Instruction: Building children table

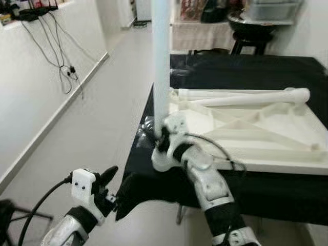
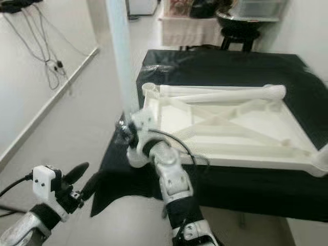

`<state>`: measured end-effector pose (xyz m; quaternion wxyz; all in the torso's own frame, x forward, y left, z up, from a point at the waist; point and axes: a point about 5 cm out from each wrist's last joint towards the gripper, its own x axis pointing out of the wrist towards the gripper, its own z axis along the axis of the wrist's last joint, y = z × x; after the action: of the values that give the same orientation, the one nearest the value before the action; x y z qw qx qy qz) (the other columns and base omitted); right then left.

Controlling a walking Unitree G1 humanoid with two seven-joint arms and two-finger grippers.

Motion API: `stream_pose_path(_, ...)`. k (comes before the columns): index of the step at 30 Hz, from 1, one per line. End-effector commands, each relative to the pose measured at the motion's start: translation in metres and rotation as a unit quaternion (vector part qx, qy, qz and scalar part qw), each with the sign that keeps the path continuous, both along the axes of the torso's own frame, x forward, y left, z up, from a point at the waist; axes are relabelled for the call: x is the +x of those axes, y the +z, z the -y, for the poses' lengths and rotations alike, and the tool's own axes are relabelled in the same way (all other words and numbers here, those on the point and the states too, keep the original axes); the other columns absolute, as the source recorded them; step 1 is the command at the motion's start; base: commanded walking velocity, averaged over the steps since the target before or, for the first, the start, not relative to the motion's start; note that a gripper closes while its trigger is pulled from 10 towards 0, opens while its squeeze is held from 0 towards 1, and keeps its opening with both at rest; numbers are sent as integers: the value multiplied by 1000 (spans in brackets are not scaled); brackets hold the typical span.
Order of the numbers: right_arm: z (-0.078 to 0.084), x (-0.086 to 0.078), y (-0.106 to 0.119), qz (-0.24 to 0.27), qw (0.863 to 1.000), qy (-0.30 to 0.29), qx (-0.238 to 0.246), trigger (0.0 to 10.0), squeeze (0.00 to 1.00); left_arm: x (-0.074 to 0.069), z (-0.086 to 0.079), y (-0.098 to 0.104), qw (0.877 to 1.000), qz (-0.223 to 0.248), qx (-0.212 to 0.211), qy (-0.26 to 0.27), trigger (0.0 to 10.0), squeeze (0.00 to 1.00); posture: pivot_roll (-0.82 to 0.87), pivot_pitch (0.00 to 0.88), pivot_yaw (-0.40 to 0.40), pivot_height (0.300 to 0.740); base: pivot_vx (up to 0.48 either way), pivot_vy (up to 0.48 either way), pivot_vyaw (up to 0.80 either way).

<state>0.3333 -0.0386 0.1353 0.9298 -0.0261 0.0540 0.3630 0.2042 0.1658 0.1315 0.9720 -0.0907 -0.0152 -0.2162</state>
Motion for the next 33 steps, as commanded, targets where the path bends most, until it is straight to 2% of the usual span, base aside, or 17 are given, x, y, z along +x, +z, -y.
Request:
stream_pose_path(1,-14,3,19,25,998,51,25,10000,1000,-1,-2,-3,1000,-6,2,9,10000,0,44,122,10,740,0,0,0)
stream_pose_path(2,-16,5,32,36,994,87,48,10000,1000,0,-2,-3,1000,-6,2,9,10000,0,42,117,8,740,0,0,0)
stream_pose_path(3,-16,5,32,36,994,87,48,10000,1000,0,-2,-3,1000,-6,2,9,10000,0,42,117,8,740,0,0,0)
stream_pose_path(5,-16,6,55,54,977,191,81,10000,1000,3,-2,-4,1000,-6,1,8,10000,0,42,111,5,740,0,0,0)
stream_pose_path(6,-13,5,62,67,964,249,66,10000,0,4,-2,-5,1000,-7,1,8,10000,0,45,101,2,740,0,0,0)
stream_pose_path(7,-13,5,62,67,964,249,66,10000,0,4,-2,-5,1000,-7,1,8,10000,0,45,101,2,740,0,0,0)
stream_pose_path(9,-3,13,71,65,947,311,38,10000,0,7,-2,-6,1000,-7,1,8,10000,0,53,93,-3,740,0,0,0)
stream_pose_path(12,0,18,74,58,944,323,37,10000,0,8,-2,-6,1000,-7,1,8,10000,0,53,92,-4,740,0,0,0)
stream_pose_path(15,3,25,81,50,935,351,30,10000,0,9,-2,-7,1000,-7,2,9,10000,0,59,81,-10,740,0,0,0)
stream_pose_path(16,4,29,83,43,933,356,28,8431,0,9,-2,-8,1000,-6,2,10,10000,0,64,76,-13,740,0,0,0)
stream_pose_path(19,4,31,84,38,932,358,27,8431,0,10,-1,-8,1000,-6,2,11,10000,0,64,76,-13,740,0,0,0)
stream_pose_path(20,5,33,83,32,934,355,27,0,0,10,-1,-8,1000,-6,2,11,10000,0,74,73,-17,740,0,0,0)
stream_pose_path(27,18,38,75,20,945,324,31,0,0,9,1,-8,1000,-4,0,13,10000,0,66,78,-15,740,0,0,0)
stream_pose_path(30,34,37,67,31,952,303,26,0,0,7,2,-7,1000,-4,-2,11,10000,0,63,88,-12,740,0,0,0)
stream_pose_path(31,34,37,67,31,952,303,26,0,0,7,2,-7,1000,-4,-2,11,10000,0,63,88,-12,740,0,0,0)
stream_pose_path(32,45,36,61,37,958,284,18,0,0,6,3,-6,1000,-3,-3,10,10000,0,64,95,-16,740,0,0,0)
stream_pose_path(33,45,36,61,37,958,284,18,0,0,6,3,-6,1000,-3,-3,10,10000,0,64,95,-16,740,0,0,0)
